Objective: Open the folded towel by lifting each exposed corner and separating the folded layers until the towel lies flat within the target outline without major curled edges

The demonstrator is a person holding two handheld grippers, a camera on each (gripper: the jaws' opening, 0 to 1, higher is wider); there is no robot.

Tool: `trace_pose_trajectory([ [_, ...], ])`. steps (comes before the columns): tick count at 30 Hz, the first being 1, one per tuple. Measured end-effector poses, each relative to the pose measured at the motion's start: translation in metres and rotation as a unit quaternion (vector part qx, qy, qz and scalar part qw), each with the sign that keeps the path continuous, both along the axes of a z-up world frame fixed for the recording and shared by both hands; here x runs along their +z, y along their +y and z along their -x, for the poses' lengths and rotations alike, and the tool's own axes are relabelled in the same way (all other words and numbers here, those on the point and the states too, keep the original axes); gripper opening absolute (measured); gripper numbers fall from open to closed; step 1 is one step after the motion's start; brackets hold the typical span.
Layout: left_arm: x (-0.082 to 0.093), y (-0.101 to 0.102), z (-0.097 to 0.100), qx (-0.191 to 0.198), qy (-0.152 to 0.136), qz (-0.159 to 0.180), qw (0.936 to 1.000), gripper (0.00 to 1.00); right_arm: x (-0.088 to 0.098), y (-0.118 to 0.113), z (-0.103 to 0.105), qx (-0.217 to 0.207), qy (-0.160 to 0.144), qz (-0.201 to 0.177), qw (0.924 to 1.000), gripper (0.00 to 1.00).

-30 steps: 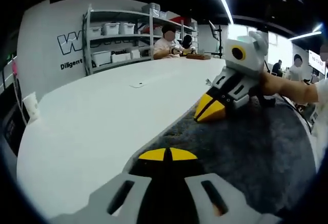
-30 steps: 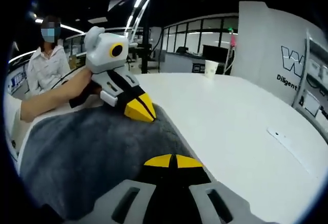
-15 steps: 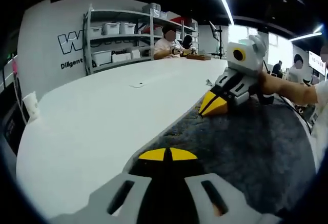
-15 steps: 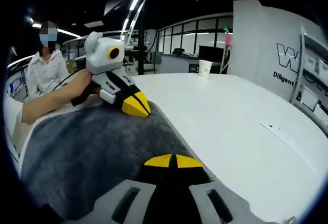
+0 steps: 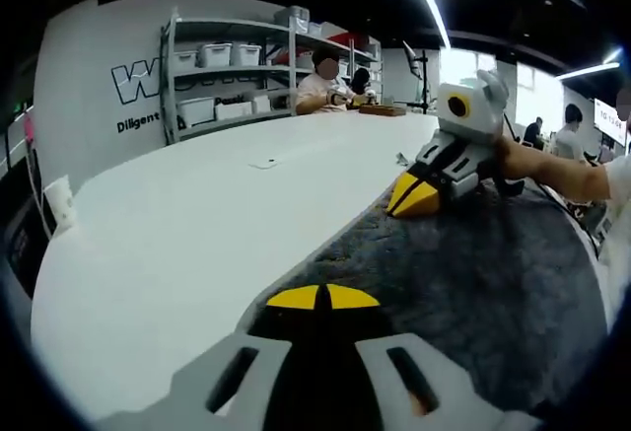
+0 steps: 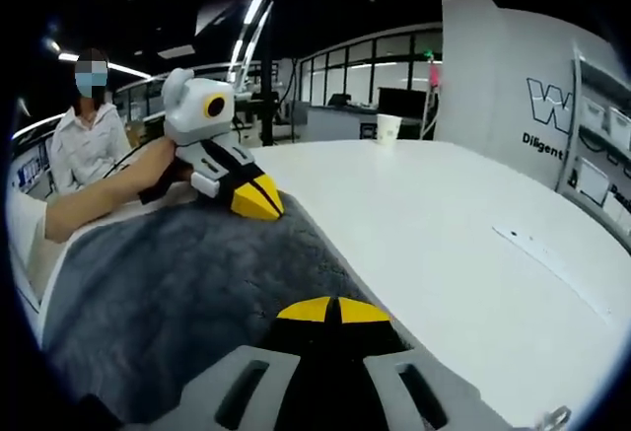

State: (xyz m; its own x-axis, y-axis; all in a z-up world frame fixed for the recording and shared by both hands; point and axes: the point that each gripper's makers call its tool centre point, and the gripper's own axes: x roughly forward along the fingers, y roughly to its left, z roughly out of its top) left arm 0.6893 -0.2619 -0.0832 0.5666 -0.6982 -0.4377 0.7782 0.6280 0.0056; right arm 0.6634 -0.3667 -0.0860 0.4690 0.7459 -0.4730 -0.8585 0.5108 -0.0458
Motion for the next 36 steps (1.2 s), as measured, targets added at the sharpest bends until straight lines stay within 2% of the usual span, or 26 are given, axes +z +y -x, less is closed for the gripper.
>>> trace_pose_trajectory([
  [18,0.000,0.001,0.001,0.001,0.002,0.003,1.0000,0.00,0.000,-0.018,0.002,-0.012,0.012,-0.001,0.9999,0.00],
  [36,0.001,0.002,-0.001,0.005,0.005,0.007,1.0000,0.00,0.001,-0.031,0.005,-0.021,0.028,-0.019,0.9992,0.00],
])
